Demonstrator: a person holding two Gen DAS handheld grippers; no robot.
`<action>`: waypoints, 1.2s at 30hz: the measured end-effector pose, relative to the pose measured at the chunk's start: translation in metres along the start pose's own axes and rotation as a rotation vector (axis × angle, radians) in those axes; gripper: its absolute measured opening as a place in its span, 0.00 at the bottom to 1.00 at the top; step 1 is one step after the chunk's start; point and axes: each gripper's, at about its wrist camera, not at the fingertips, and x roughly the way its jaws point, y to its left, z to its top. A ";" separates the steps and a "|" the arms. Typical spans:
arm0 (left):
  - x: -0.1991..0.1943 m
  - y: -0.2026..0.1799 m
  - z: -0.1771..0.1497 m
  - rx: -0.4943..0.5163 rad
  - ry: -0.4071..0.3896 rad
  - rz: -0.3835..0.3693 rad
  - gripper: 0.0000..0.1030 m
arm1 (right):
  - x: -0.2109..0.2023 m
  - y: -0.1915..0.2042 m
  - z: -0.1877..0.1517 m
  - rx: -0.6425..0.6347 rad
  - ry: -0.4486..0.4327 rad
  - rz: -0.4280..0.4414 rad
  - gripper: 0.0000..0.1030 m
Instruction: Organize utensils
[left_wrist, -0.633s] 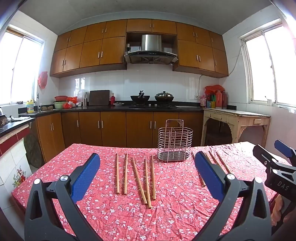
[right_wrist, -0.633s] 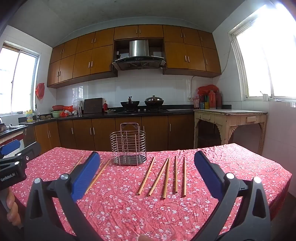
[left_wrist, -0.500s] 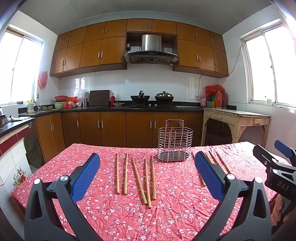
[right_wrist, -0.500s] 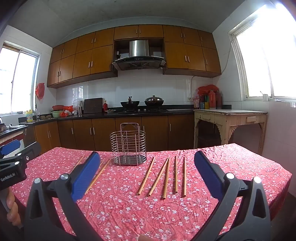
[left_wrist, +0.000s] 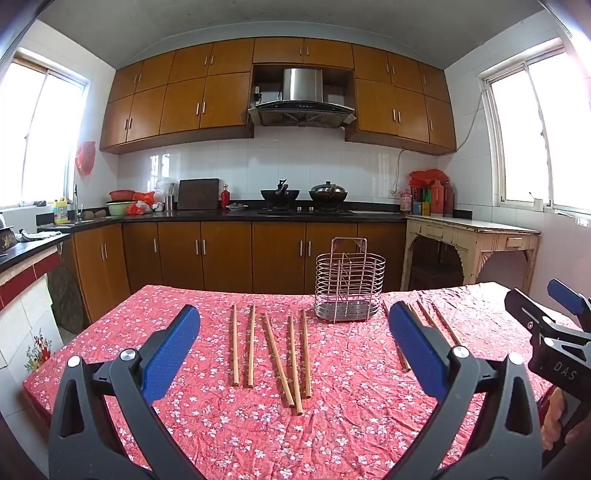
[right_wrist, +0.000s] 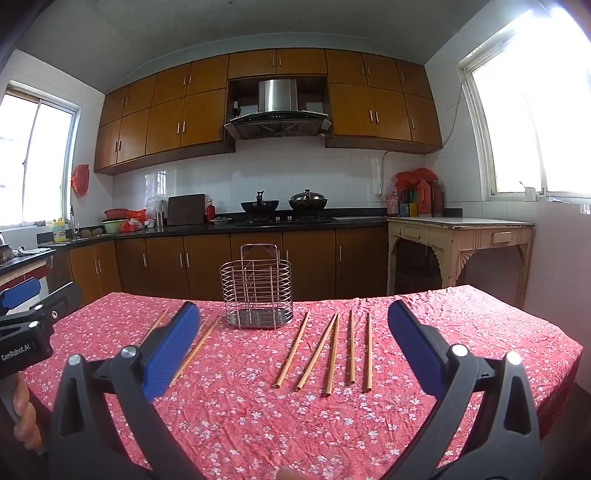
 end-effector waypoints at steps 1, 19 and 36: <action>0.000 0.000 0.000 0.000 0.000 0.000 0.98 | 0.000 0.000 0.000 0.000 0.001 0.000 0.96; 0.000 0.000 0.000 -0.001 0.001 -0.001 0.98 | 0.001 0.001 0.002 0.001 0.004 0.001 0.96; 0.040 0.015 -0.016 -0.054 0.134 0.007 0.98 | 0.050 -0.019 -0.013 0.068 0.160 -0.032 0.96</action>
